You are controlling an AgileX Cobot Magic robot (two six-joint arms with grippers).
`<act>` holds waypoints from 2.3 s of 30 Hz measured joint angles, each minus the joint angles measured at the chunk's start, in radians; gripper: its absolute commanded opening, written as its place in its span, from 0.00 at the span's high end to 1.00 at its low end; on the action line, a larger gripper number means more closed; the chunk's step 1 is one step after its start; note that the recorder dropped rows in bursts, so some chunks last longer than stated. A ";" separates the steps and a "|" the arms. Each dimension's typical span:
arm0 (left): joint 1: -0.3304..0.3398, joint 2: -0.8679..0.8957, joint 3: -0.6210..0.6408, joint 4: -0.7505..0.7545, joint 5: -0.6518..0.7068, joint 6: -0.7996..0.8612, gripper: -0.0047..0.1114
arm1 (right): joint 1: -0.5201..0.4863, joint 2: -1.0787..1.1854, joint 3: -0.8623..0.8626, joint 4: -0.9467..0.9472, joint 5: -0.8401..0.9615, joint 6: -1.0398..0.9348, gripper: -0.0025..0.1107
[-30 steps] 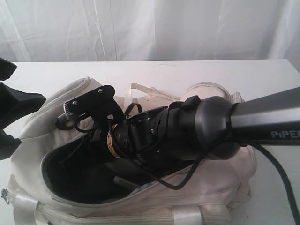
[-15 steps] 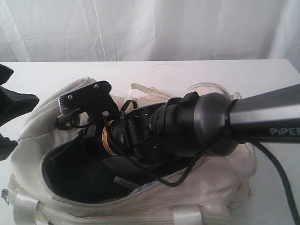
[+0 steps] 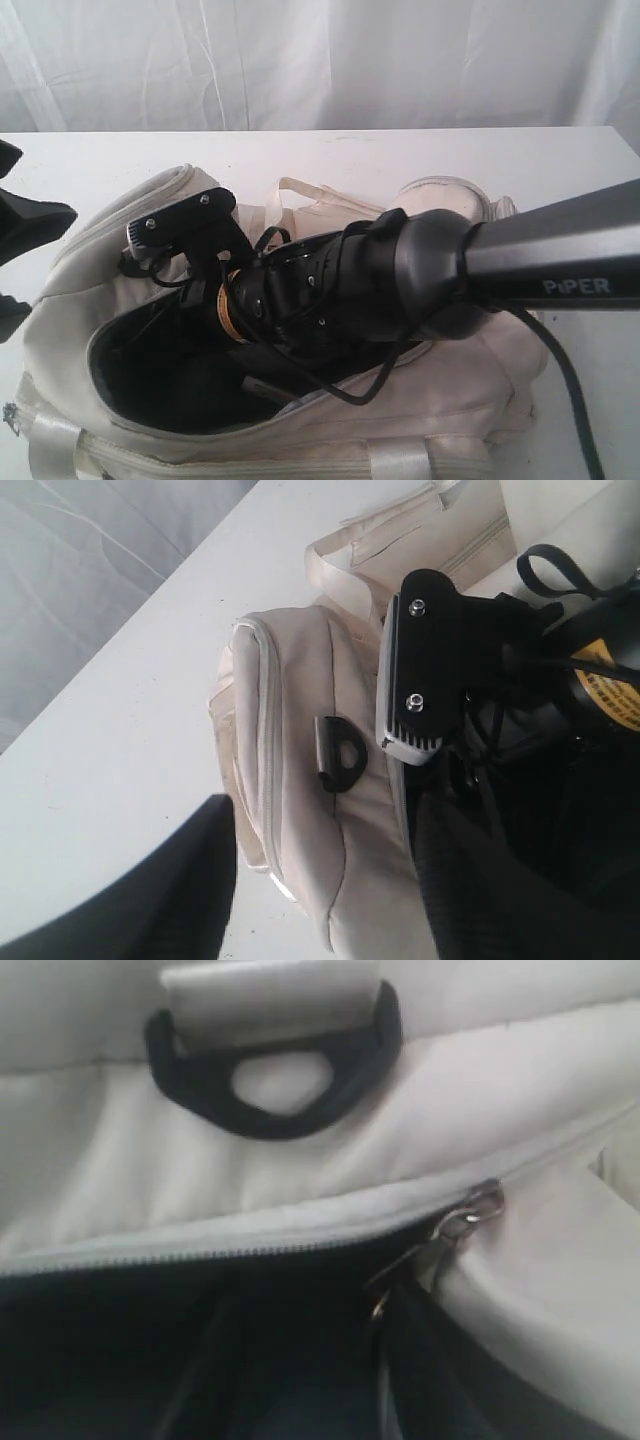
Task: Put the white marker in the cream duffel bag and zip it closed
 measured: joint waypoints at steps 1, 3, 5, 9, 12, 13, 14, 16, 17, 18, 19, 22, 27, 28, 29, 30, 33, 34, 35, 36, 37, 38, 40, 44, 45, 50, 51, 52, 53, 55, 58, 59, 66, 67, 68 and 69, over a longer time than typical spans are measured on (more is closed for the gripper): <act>0.000 0.000 0.000 0.000 0.000 0.004 0.47 | 0.000 0.010 0.000 0.000 0.001 0.000 0.60; 0.000 0.000 0.000 0.000 0.000 0.008 0.47 | 0.000 0.025 -0.002 0.000 -0.001 0.000 0.60; 0.000 0.000 0.000 0.002 0.000 0.010 0.47 | 0.000 0.035 -0.012 0.000 -0.010 0.000 0.61; 0.000 0.000 0.000 0.002 0.000 0.010 0.47 | 0.000 0.048 -0.037 0.000 -0.007 0.000 0.67; 0.000 0.000 0.000 0.002 0.002 0.012 0.47 | 0.000 0.052 -0.052 0.000 0.036 0.000 0.76; 0.000 0.000 0.000 0.002 0.002 0.012 0.47 | 0.000 0.054 -0.054 0.000 0.053 0.000 0.80; 0.000 0.000 0.000 0.004 0.006 0.012 0.47 | 0.000 0.058 -0.056 0.000 0.064 0.000 0.84; 0.000 0.000 0.000 0.004 0.010 0.014 0.47 | 0.000 0.063 -0.057 0.000 0.079 0.000 0.91; 0.000 0.000 0.000 0.004 0.013 0.014 0.47 | 0.000 0.065 -0.057 0.000 0.081 0.000 0.95; 0.000 0.000 0.000 0.004 0.015 0.014 0.47 | 0.000 0.065 -0.057 0.000 0.083 0.003 0.97; 0.000 0.000 0.000 0.004 0.015 0.014 0.47 | 0.000 0.065 -0.058 0.000 0.083 0.007 0.98; 0.000 0.000 0.000 0.004 0.015 0.014 0.47 | 0.000 0.063 -0.060 0.000 0.086 0.016 0.98; 0.000 0.000 0.000 0.004 0.019 0.014 0.47 | 0.000 0.004 -0.060 0.000 0.086 0.018 0.98; 0.000 0.000 0.000 0.004 0.019 0.014 0.47 | 0.000 -0.011 -0.060 0.000 0.086 0.018 0.98; 0.000 0.000 0.000 0.004 0.019 0.014 0.47 | 0.000 -0.022 -0.060 0.000 0.086 0.018 0.98; 0.000 0.000 0.000 0.004 0.021 0.014 0.47 | 0.000 -0.035 -0.060 0.000 0.086 0.018 0.98; 0.000 0.000 0.000 0.004 0.025 0.014 0.47 | 0.000 -0.063 -0.060 0.009 0.086 0.018 0.98; 0.000 0.000 0.000 0.004 0.029 0.016 0.47 | 0.000 -0.069 -0.060 0.017 0.087 0.018 0.98; 0.000 0.000 0.000 0.004 0.031 0.021 0.47 | 0.000 -0.073 -0.060 0.027 0.087 0.018 0.98; 0.000 0.000 0.000 0.004 0.036 0.025 0.47 | 0.000 -0.077 -0.060 0.033 0.087 0.018 0.98; 0.000 0.000 0.000 0.006 0.039 0.028 0.47 | 0.000 -0.080 -0.060 0.043 0.087 0.018 0.98; 0.000 0.000 0.000 0.006 0.043 0.030 0.47 | 0.000 -0.080 -0.060 0.052 0.087 0.018 0.98; 0.000 0.000 0.000 0.008 0.048 0.033 0.47 | 0.000 -0.080 -0.060 0.087 0.097 0.018 0.98; 0.000 0.000 0.000 0.010 0.053 0.037 0.47 | 0.000 -0.080 -0.045 0.170 0.119 0.008 0.98; 0.000 0.000 0.000 0.012 0.053 0.037 0.47 | 0.002 -0.082 -0.034 0.197 0.124 -0.004 0.98; 0.000 0.000 0.000 0.024 0.053 0.037 0.47 | 0.029 -0.091 0.000 0.294 0.173 -0.082 0.98; 0.000 0.000 0.000 0.027 0.053 0.037 0.47 | 0.040 -0.094 0.005 0.306 0.190 -0.101 0.98; 0.000 0.000 0.000 0.029 0.053 0.037 0.47 | 0.049 -0.100 0.008 0.315 0.208 -0.118 0.98; 0.000 0.000 0.000 0.031 0.053 0.037 0.47 | 0.061 -0.106 0.010 0.322 0.229 -0.140 0.98; 0.000 0.000 0.000 0.031 0.053 0.037 0.47 | 0.083 -0.116 0.010 0.337 0.275 -0.181 0.98; 0.000 0.000 0.000 0.031 0.053 0.037 0.47 | 0.103 -0.127 0.010 0.357 0.320 -0.224 0.98; 0.000 0.000 0.000 0.031 0.053 0.037 0.47 | 0.108 -0.128 0.010 0.366 0.328 -0.231 0.98; 0.000 0.000 0.000 0.031 0.053 0.037 0.47 | 0.112 -0.135 0.010 0.414 0.350 -0.242 0.98; 0.000 0.000 0.000 0.031 0.053 0.037 0.47 | 0.112 -0.139 0.010 0.417 0.350 -0.242 0.98; 0.000 0.000 0.000 0.031 0.053 0.037 0.47 | 0.112 -0.143 0.010 0.417 0.350 -0.242 0.98; 0.000 0.000 0.000 0.031 0.053 0.037 0.47 | 0.112 -0.152 0.010 0.419 0.350 -0.242 0.98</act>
